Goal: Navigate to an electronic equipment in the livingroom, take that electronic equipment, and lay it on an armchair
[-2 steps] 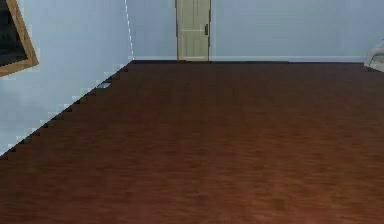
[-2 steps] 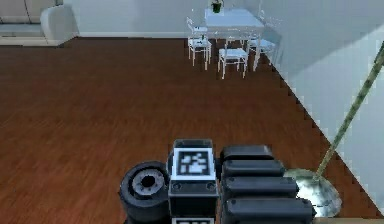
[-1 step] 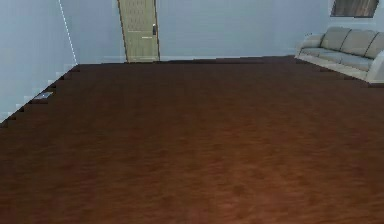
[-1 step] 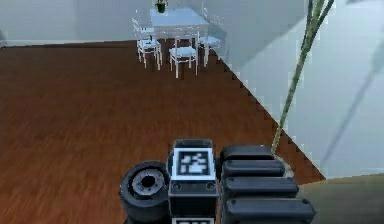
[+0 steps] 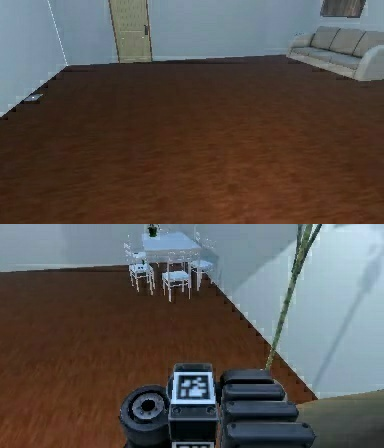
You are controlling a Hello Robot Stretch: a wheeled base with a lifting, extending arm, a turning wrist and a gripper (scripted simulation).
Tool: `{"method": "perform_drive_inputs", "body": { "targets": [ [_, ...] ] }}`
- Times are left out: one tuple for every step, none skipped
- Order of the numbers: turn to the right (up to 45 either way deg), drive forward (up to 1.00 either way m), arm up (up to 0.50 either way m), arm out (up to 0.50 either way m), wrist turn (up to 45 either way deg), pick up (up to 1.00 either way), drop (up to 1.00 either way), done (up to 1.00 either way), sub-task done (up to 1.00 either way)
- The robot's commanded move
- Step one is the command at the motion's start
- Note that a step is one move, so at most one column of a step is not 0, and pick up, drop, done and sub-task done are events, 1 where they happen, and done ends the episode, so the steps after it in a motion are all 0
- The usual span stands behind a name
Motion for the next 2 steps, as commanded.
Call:
{"method": "perform_drive_inputs", "body": {
  "targets": [
    [-45.0,0.0,0.0,0.0,0.0,0.0,0.0,0.0,0.0],
    [-45.0,0.0,0.0,0.0,0.0,0.0,0.0,0.0,0.0]
  ]
}}
